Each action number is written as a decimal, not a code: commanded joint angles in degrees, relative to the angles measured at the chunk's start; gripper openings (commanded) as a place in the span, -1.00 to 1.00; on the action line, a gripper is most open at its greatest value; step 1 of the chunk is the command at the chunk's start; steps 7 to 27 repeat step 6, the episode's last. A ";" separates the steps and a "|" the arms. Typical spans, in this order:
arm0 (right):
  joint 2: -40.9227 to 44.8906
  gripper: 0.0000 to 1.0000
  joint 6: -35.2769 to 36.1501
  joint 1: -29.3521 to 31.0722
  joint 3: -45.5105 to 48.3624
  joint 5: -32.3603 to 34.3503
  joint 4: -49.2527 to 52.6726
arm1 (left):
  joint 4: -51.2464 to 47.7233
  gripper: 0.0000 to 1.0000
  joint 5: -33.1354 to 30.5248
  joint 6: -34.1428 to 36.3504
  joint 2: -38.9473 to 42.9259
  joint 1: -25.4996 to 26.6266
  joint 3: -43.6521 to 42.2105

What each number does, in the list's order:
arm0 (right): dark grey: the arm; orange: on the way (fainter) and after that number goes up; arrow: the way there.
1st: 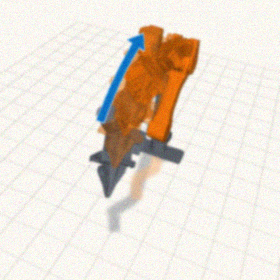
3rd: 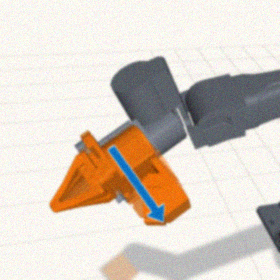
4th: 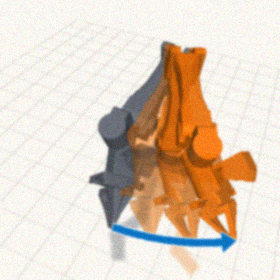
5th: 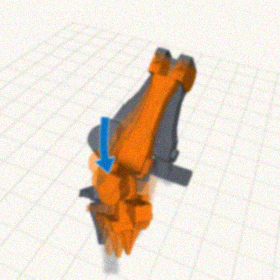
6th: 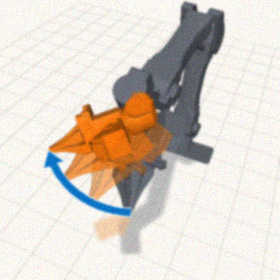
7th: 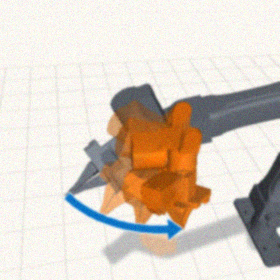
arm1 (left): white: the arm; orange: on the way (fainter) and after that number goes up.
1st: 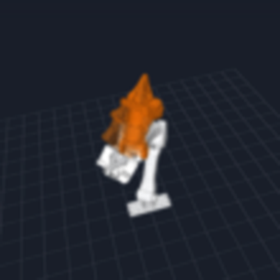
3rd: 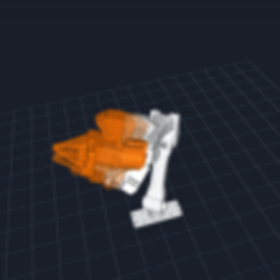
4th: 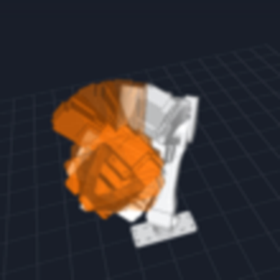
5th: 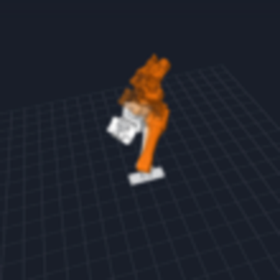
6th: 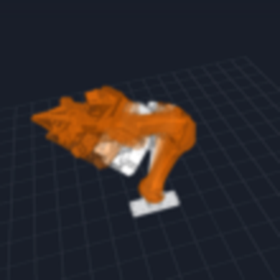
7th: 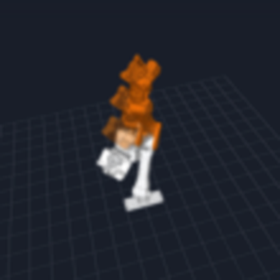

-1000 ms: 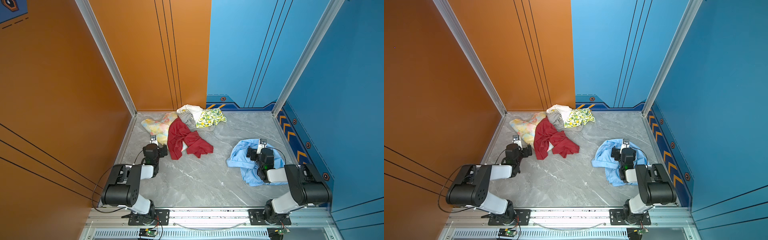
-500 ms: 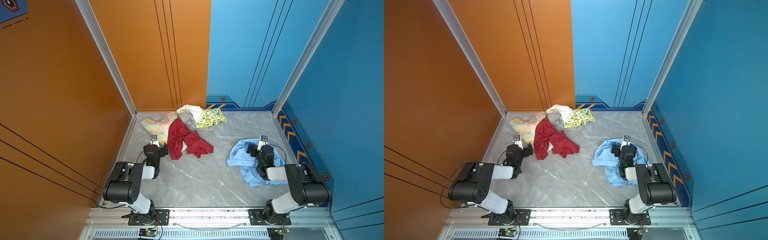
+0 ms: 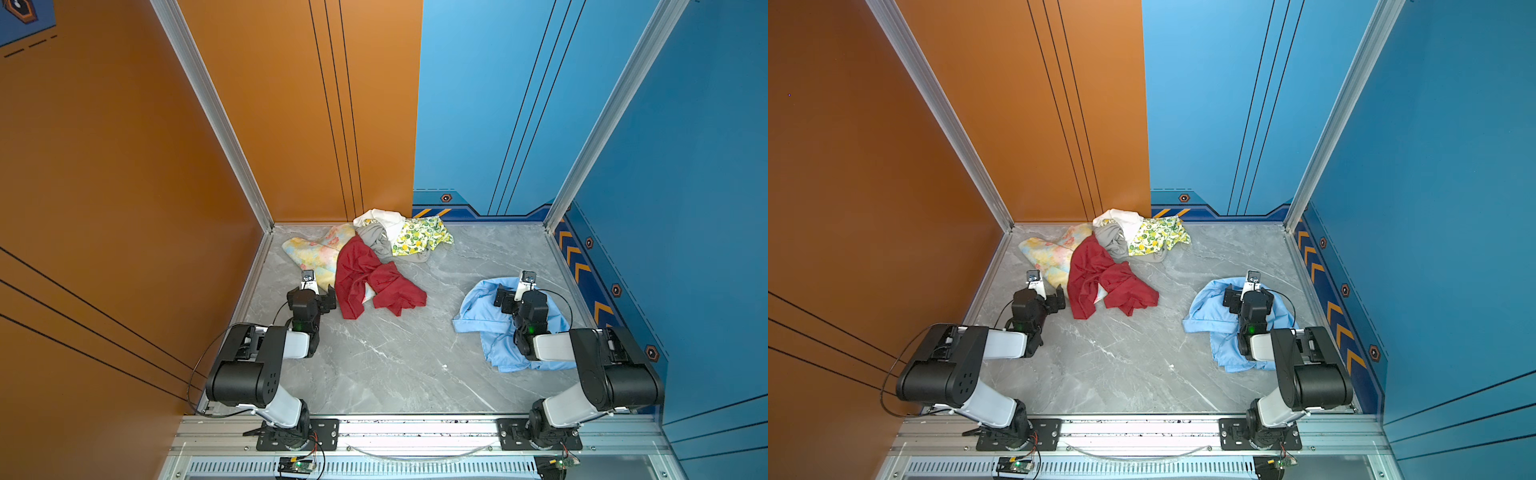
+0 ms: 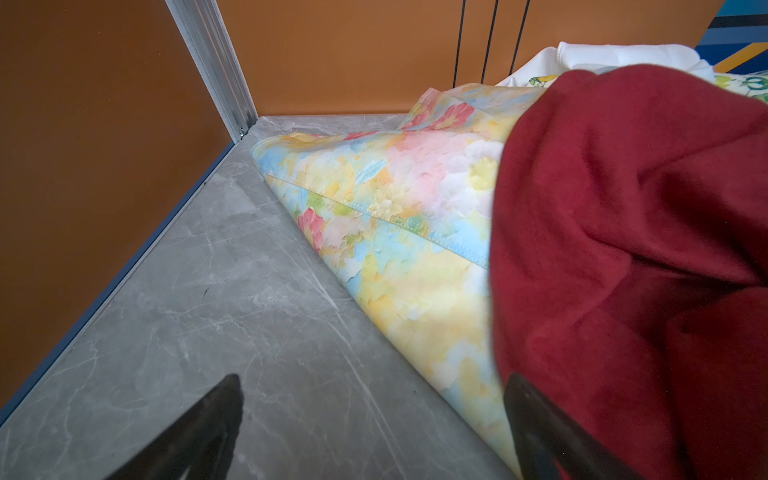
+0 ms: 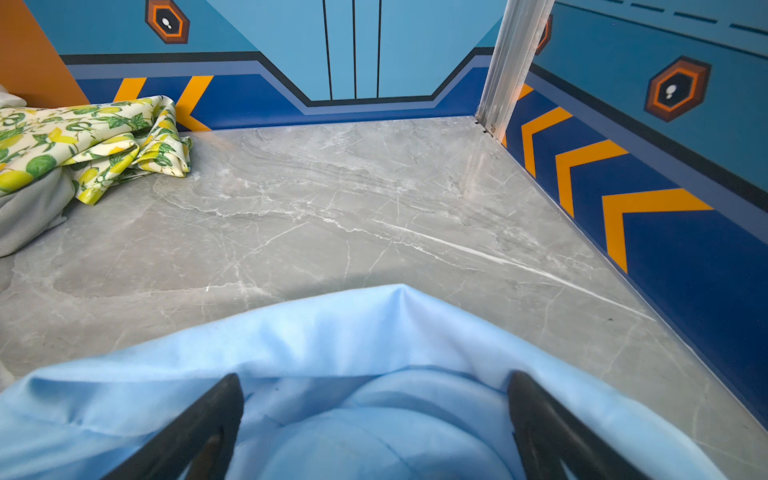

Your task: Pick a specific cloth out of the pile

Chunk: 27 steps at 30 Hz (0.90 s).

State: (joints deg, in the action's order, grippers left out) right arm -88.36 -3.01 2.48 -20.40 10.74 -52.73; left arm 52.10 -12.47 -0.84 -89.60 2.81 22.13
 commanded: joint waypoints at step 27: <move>-0.24 0.99 -0.80 0.11 -0.69 0.74 0.04 | 0.87 0.96 -0.74 0.71 0.21 0.09 -0.61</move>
